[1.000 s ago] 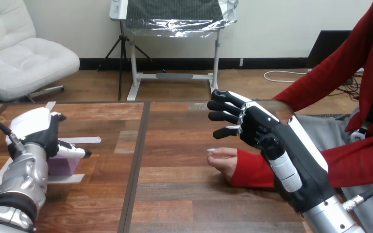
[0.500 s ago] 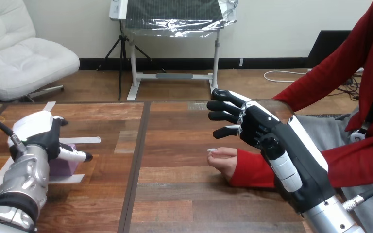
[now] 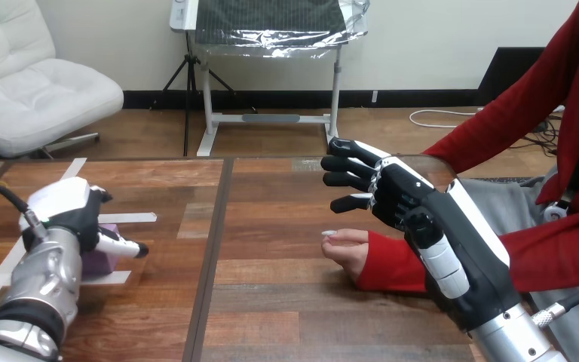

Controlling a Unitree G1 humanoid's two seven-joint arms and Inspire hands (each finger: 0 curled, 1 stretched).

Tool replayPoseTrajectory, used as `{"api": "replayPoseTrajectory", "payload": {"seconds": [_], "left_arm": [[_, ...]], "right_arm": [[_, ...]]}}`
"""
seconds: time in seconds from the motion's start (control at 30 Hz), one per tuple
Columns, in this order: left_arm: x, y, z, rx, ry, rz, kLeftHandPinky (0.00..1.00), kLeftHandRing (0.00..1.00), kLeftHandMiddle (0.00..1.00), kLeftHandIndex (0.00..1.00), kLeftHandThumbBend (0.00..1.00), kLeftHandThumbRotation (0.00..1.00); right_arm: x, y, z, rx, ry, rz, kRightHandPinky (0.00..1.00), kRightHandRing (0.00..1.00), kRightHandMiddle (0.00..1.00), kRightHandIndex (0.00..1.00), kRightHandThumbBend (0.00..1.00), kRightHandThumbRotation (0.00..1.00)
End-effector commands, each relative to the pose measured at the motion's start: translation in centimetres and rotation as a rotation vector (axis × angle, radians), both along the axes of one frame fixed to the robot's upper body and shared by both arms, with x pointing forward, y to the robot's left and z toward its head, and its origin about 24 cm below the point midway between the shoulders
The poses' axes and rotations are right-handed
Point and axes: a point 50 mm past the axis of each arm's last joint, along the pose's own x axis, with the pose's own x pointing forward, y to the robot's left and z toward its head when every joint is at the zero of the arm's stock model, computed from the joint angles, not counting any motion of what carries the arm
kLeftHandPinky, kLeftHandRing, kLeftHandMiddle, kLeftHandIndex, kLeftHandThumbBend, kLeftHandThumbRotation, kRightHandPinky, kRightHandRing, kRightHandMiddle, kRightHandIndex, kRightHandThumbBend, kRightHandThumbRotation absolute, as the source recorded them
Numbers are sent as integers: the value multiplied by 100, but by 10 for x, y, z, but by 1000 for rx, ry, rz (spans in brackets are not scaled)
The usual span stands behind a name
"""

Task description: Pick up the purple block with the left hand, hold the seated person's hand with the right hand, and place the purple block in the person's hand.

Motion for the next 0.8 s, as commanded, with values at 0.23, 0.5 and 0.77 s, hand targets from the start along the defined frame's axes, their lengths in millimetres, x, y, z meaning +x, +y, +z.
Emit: {"api": "replayPoseTrajectory", "payload": {"seconds": [0.23,0.5,0.77], "left_arm": [[19,-14,22,15,-47,-45,87,90,92,87,85,40],[20,-19,20,16,-23,-46,88,91,93,88,84,41],[21,-24,18,26,1,-51,88,91,93,88,85,42]], "right_arm": [[1,1,22,17,-108,17,71,82,84,84,89,100],[0,1,24,20,-116,22,71,81,84,84,89,100],[-1,2,25,26,-124,29,70,81,84,83,88,100]]}}
